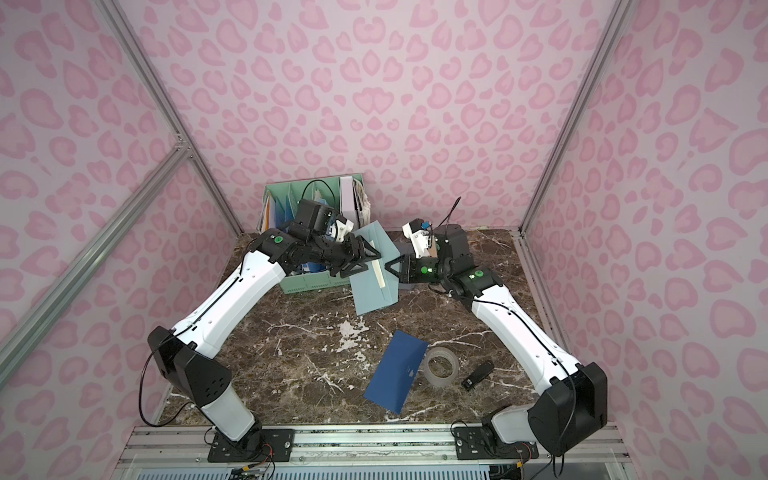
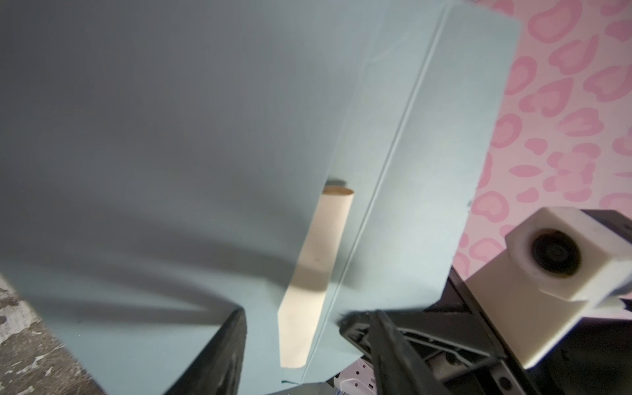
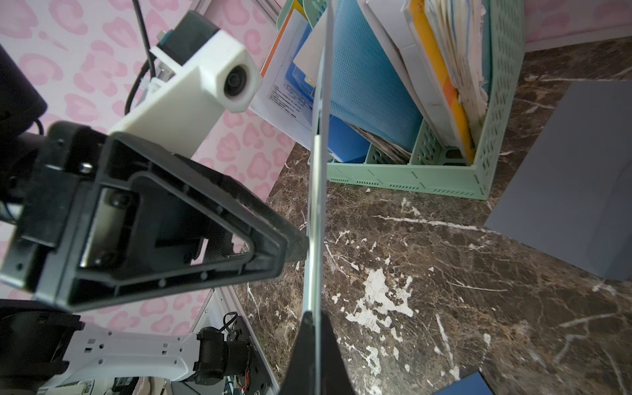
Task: Take the letter paper out of the envelope
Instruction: Take out the letter paper from the envelope.
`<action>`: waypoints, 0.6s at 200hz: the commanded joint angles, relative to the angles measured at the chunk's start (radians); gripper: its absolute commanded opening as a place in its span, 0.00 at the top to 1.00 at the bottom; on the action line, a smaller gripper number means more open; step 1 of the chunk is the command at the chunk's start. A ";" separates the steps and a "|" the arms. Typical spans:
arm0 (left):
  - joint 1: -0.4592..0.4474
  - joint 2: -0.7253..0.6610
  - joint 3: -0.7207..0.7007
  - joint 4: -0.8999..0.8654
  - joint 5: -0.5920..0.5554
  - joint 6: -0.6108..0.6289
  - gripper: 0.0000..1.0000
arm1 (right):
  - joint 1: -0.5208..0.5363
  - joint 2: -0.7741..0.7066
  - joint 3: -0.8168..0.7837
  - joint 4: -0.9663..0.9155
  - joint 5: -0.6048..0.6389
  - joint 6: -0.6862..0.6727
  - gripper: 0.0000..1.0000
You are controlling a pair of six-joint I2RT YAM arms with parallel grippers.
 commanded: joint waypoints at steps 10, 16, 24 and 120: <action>0.000 -0.001 0.007 -0.034 -0.030 0.030 0.43 | 0.009 -0.005 0.001 0.066 -0.045 0.021 1.00; 0.000 0.000 0.007 -0.037 -0.033 0.034 0.43 | 0.012 -0.004 0.002 0.068 -0.049 0.021 1.00; 0.000 0.000 0.009 -0.045 -0.039 0.037 0.44 | 0.016 -0.002 0.005 0.072 -0.052 0.020 1.00; -0.003 0.023 0.056 -0.125 -0.070 0.094 0.52 | 0.084 0.049 0.097 0.015 -0.018 -0.058 1.00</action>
